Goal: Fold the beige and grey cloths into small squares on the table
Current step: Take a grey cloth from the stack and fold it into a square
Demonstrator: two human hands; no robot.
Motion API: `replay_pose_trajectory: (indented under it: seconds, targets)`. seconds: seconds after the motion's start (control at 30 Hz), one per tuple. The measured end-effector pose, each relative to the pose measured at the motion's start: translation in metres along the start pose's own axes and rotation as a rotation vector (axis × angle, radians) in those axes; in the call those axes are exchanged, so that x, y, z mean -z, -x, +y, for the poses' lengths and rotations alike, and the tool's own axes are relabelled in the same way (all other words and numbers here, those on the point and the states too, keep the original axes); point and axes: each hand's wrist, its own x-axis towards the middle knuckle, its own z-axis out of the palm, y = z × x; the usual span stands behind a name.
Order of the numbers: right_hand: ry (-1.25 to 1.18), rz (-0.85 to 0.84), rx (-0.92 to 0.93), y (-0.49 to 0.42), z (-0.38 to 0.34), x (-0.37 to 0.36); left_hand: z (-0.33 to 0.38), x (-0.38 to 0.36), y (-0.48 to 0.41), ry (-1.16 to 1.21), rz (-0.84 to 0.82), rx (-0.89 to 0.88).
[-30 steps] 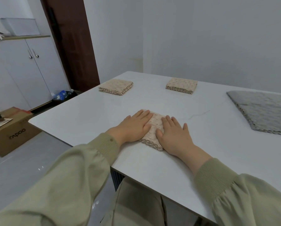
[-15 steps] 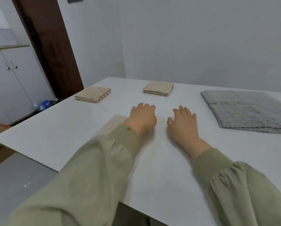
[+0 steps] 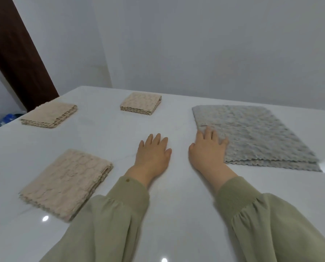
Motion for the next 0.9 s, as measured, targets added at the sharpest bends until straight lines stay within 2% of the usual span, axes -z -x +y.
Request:
replay_pose_trajectory:
  seconds: [0.17, 0.23, 0.6, 0.7, 0.77, 0.9]
  targets:
    - [-0.106, 0.08, 0.021, 0.012, 0.002, -0.004, 0.0, -0.001, 0.01, -0.005, -0.037, -0.032]
    - [-0.137, 0.105, -0.034, 0.016, 0.007, -0.003, 0.004, -0.003, 0.017, 0.002, -0.026, -0.038]
    - [0.093, 0.211, -0.141, 0.037, 0.054, 0.014, 0.034, -0.01, 0.045, 0.039, 0.049, 0.0]
    - [0.112, 0.194, -0.171, 0.031, 0.067, 0.012, 0.035, -0.011, 0.045, 0.038, 0.049, -0.002]
    - [0.073, 0.185, -0.159, 0.023, 0.073, 0.009, 0.034, -0.012, 0.043, 0.031, 0.053, -0.007]
    - [-0.175, 0.221, -0.108, 0.001, 0.088, 0.0, 0.041, -0.014, 0.033, 0.007, 0.049, 0.009]
